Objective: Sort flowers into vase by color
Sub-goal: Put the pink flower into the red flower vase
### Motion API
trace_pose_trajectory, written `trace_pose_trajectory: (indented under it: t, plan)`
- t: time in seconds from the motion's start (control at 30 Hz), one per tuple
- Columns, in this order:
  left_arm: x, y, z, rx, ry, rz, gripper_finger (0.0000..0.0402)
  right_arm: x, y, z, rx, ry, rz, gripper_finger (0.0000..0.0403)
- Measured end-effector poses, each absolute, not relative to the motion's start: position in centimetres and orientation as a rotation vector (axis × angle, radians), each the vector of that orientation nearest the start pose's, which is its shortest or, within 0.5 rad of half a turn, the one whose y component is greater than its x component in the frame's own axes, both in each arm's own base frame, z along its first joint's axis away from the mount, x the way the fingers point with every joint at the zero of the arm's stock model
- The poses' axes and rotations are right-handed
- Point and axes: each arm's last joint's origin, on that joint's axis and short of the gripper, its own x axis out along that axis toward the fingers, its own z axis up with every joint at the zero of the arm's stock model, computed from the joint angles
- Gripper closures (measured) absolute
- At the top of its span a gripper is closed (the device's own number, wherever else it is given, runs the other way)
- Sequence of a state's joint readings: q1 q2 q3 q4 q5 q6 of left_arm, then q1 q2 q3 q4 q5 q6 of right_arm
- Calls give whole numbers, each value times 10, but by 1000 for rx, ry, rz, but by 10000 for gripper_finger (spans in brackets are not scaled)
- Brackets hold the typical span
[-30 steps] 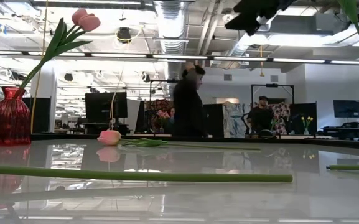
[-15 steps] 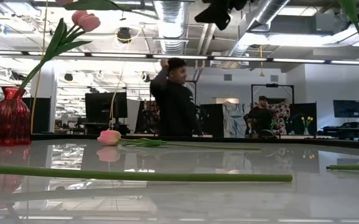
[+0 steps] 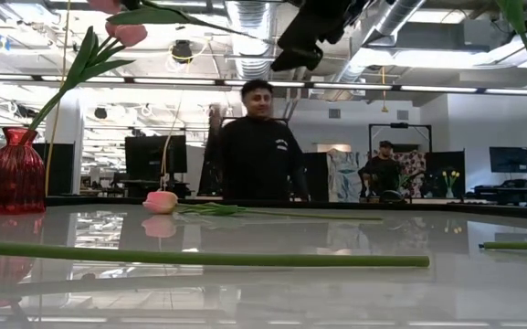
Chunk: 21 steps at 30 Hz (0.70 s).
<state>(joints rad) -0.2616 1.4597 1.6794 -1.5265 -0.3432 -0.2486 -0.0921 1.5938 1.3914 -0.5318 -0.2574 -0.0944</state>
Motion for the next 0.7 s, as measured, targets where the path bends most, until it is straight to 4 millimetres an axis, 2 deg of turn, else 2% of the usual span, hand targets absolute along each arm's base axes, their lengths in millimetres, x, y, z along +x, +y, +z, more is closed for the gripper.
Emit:
trace_pose_trajectory:
  t: [0.2, 0.33, 0.47, 0.7]
  plan:
    - [237, -53, 386, 172, 1213, 230, 401, 348, -24, 313, 39, 722, 194, 117]
    - [237, -53, 386, 174, 1211, 234, 401, 347, -25, 313, 40, 724, 192, 143]
    - [237, -53, 386, 168, 1213, 229, 401, 347, -25, 313, 40, 726, 193, 196]
    - [236, -53, 386, 165, 1216, 222, 401, 346, -30, 313, 45, 725, 178, 316]
